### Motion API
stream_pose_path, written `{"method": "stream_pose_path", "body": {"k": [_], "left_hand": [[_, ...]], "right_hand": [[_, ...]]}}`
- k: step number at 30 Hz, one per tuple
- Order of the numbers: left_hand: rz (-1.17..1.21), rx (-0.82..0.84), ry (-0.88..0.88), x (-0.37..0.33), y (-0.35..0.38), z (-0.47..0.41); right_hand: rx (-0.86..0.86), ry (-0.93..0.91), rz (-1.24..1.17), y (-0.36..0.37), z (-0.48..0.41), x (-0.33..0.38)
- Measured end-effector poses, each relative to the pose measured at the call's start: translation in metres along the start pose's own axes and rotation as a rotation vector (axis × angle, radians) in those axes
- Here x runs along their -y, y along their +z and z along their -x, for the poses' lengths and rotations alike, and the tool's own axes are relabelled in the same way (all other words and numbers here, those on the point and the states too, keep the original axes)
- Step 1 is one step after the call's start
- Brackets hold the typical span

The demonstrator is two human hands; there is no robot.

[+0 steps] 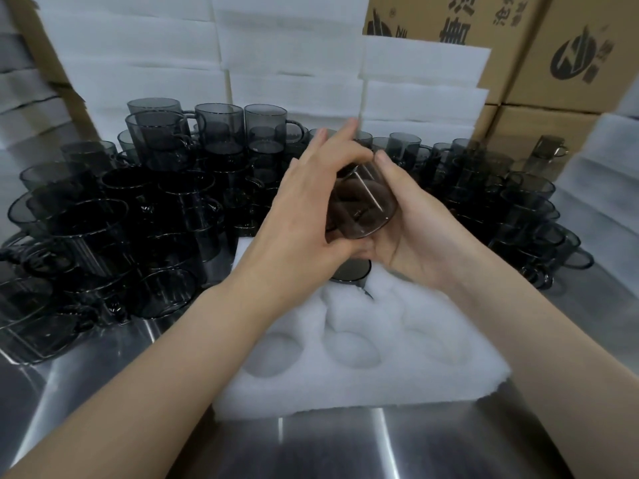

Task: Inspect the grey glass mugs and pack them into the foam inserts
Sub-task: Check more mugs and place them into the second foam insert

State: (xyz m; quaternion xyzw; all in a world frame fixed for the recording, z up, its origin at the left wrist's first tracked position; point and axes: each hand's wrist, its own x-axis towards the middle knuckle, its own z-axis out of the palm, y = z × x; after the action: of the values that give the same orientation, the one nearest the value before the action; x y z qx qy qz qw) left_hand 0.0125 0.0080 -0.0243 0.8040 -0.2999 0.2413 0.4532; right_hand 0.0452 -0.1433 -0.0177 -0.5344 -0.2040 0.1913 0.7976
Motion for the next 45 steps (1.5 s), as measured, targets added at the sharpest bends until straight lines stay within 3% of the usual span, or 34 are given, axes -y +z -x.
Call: {"method": "stream_pose_path", "body": {"k": [4, 8, 14, 23, 31, 37, 45], "left_hand": [[-0.039, 0.017, -0.012, -0.001, 0.0, 0.0], [-0.122, 0.014, -0.098, 0.0, 0.001, 0.0], [-0.188, 0.12, 0.046, 0.0, 0.0, 0.001], [-0.096, 0.11, 0.138, -0.001, 0.0, 0.002], [-0.102, 0.048, -0.034, -0.001, -0.001, 0.001], [-0.12, 0.056, 0.066, 0.003, 0.0, 0.0], [-0.225, 0.152, 0.143, 0.004, 0.003, -0.002]], "right_hand": [[-0.171, -0.163, 0.14, -0.003, 0.0, -0.004], [-0.188, -0.211, 0.235, -0.003, 0.003, -0.007], [-0.27, -0.208, 0.204, -0.004, 0.0, -0.003], [-0.002, 0.025, -0.067, -0.001, 0.001, 0.001], [-0.143, -0.099, 0.059, 0.002, 0.004, 0.002], [-0.116, -0.12, 0.035, 0.0, 0.005, 0.003], [-0.233, -0.068, 0.048, -0.002, 0.0, 0.003]]}}
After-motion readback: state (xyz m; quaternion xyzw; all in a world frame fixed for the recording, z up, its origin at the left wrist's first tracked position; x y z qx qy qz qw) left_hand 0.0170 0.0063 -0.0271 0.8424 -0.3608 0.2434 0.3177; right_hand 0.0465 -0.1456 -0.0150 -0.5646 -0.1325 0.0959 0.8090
